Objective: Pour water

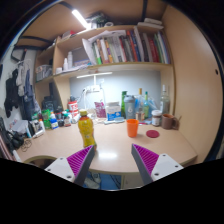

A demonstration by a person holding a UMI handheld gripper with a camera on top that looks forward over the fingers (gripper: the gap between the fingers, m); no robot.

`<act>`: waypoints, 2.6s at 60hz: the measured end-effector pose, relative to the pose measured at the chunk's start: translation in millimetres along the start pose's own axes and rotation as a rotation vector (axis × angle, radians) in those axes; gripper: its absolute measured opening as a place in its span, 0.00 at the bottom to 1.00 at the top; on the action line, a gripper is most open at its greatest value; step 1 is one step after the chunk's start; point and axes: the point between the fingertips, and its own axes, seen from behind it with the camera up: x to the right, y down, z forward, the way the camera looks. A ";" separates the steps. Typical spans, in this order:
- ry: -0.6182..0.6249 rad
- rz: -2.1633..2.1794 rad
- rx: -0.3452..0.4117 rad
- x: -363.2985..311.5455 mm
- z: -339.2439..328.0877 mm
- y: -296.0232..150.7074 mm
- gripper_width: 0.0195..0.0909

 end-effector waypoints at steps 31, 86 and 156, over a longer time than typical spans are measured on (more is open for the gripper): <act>0.037 -0.073 0.039 -111.5 225.6 25.0 0.86; -0.379 1.880 -0.111 -46.5 331.6 -124.6 0.13; 0.177 -0.093 0.125 248.4 312.9 -104.7 0.29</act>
